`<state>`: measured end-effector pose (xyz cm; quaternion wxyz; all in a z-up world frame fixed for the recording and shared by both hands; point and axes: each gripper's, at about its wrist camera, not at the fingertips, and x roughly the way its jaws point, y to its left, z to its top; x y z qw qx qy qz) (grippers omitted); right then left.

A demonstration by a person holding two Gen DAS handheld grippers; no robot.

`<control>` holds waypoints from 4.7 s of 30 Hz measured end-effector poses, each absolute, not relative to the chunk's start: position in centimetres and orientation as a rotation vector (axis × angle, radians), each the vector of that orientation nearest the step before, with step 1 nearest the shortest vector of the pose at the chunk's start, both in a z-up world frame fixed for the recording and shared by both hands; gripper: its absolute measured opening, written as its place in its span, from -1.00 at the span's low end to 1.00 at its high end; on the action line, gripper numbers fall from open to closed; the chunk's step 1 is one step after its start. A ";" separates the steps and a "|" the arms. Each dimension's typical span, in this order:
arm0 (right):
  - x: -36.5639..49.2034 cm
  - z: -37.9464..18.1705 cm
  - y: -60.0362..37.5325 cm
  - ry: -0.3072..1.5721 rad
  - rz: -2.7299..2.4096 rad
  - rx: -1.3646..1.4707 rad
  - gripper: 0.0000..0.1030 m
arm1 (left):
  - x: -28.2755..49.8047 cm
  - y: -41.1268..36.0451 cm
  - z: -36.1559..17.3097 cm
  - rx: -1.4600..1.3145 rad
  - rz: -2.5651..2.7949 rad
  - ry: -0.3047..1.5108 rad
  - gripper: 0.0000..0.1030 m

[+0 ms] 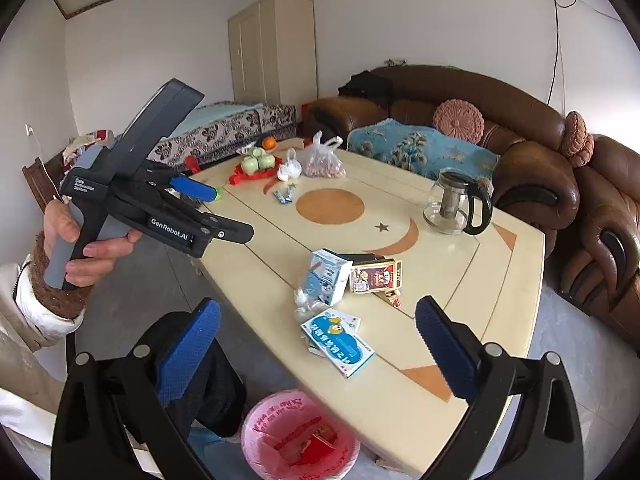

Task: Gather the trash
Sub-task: 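Raise both tools back over the table toward the cartons, then grasp the blue medicine box with the right tool while the left tool grasps the milk carton, then lift the medicine box and milk carton toward the trash bin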

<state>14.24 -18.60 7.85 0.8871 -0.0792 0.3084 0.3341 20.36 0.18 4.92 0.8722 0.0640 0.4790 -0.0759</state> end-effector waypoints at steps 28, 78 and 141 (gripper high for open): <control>23.9 -0.5 -15.2 0.846 0.832 -0.252 0.86 | 32.0 -1.7 -4.8 0.148 -0.124 1.200 0.83; 28.2 -15.2 -9.7 1.147 0.979 -0.470 0.26 | 37.9 -3.1 -15.0 0.121 -0.105 1.358 0.51; 12.6 -1.5 -14.9 0.956 0.474 -0.175 0.23 | 17.9 0.2 -1.9 0.196 -0.254 1.115 0.34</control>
